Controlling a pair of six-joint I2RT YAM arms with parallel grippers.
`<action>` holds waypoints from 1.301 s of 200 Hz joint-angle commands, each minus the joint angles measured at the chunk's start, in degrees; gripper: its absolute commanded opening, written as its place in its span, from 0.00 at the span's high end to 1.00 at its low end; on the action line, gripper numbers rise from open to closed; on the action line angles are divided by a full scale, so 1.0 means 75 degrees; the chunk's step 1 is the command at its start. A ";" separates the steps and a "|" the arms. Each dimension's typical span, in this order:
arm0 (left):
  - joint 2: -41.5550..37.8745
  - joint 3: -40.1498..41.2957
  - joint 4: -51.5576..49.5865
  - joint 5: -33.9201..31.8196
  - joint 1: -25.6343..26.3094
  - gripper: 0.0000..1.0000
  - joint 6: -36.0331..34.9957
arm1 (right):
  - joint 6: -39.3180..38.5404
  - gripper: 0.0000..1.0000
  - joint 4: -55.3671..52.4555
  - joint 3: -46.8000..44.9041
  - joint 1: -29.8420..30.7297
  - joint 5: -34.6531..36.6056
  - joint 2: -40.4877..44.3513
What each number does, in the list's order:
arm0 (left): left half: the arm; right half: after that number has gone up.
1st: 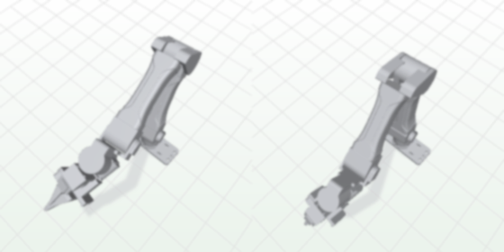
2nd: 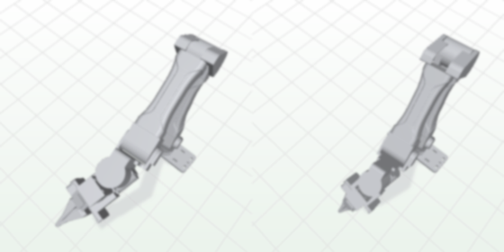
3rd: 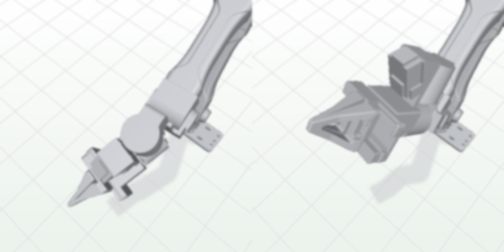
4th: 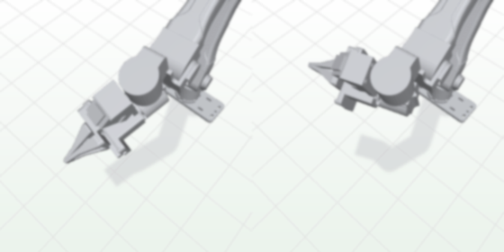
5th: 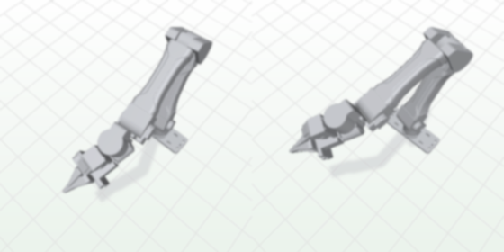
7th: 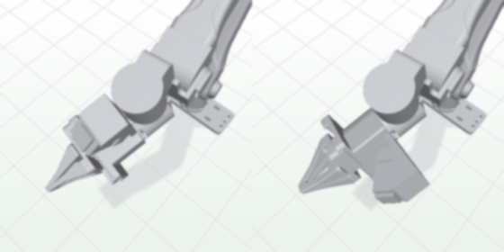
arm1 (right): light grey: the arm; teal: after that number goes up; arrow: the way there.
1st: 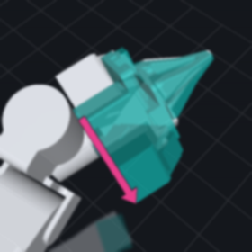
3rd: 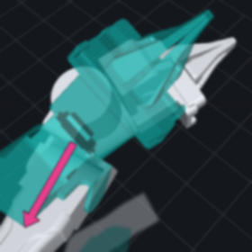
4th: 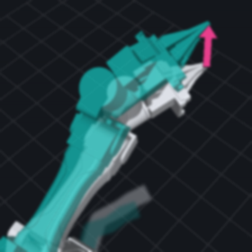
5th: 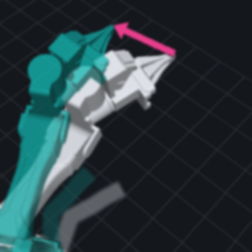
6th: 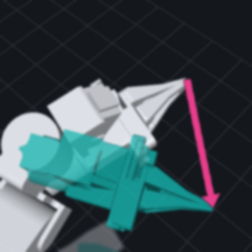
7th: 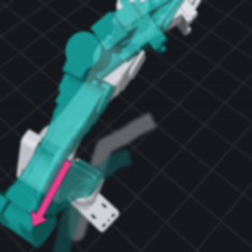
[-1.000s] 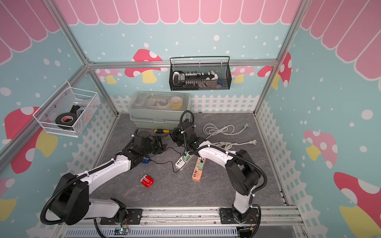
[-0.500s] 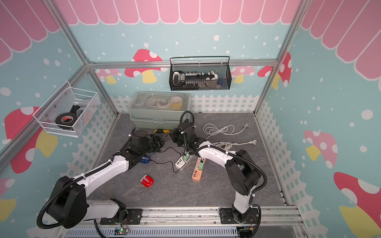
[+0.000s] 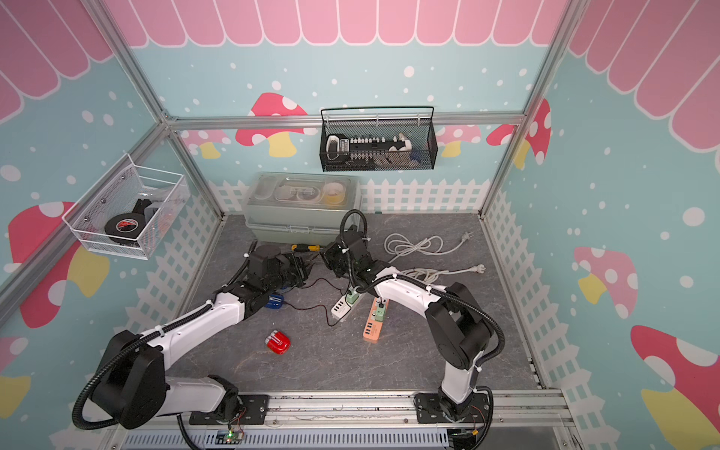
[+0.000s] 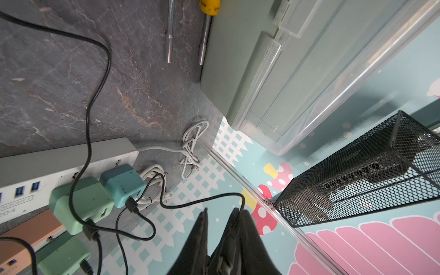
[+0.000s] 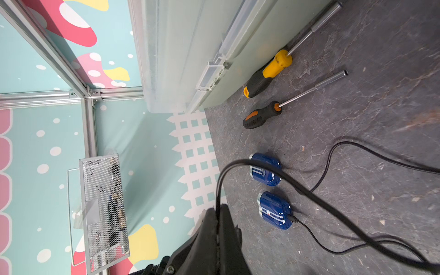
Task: Charge the electric shaver
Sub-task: Pick up the charging cable from the center of the board.
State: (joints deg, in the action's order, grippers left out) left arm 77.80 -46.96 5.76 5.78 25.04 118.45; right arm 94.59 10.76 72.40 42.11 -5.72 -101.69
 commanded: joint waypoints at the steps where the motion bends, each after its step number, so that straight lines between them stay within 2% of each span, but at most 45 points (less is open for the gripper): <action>1: 0.0079 -0.0207 0.0186 0.0037 -0.0032 0.77 0.2909 | 0.0021 1.00 0.0155 0.0003 0.0058 -0.0058 -0.0007; 139: 0.0174 -0.0144 0.0315 0.0014 -0.0041 0.94 0.2791 | 0.0084 1.00 0.0160 0.0050 0.0078 -0.0139 -0.0004; 161: 0.0186 -0.0111 0.0376 0.0049 -0.0089 0.96 0.2640 | 0.0171 1.00 0.0164 0.0038 0.0081 -0.0195 0.0073; 171: 0.0189 -0.0159 0.0306 0.0112 -0.0153 1.00 0.2429 | 0.0245 1.00 0.0129 0.0058 0.0069 -0.0268 0.0123; 177: 0.0203 -0.0181 0.0261 0.0153 -0.0167 1.00 0.2292 | 0.0277 0.94 0.0045 0.0098 0.0069 -0.0339 0.0139; 186: 0.0236 -0.0184 0.0368 0.0215 -0.0168 1.00 0.2091 | 0.0330 0.81 -0.0315 0.0283 0.0050 -0.0614 0.0120; 193: 0.0318 -0.0212 0.0550 0.0362 -0.0430 1.00 0.1834 | 0.0350 0.72 -0.0571 0.0417 0.0014 -0.0863 0.0103; 214: 0.0614 -0.0386 0.1073 0.1291 -0.0911 1.00 0.0746 | 0.0296 0.53 -0.1249 0.0628 -0.0130 -0.1575 0.0274; 236: 0.1114 -0.0790 0.1449 0.3039 -0.1377 1.00 -0.0423 | 0.0330 0.46 -0.1023 0.0337 -0.0475 -0.2577 0.0658; 260: 0.1181 -0.0907 0.1690 0.4124 -0.1452 1.00 -0.1413 | 0.0800 0.45 -0.0048 -0.0226 -0.0993 -0.4204 0.0985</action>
State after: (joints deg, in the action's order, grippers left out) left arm 86.72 -51.44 13.96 23.29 14.33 115.09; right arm 97.19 5.08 73.76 38.11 -23.73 -98.21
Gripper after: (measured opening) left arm 0.049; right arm 0.544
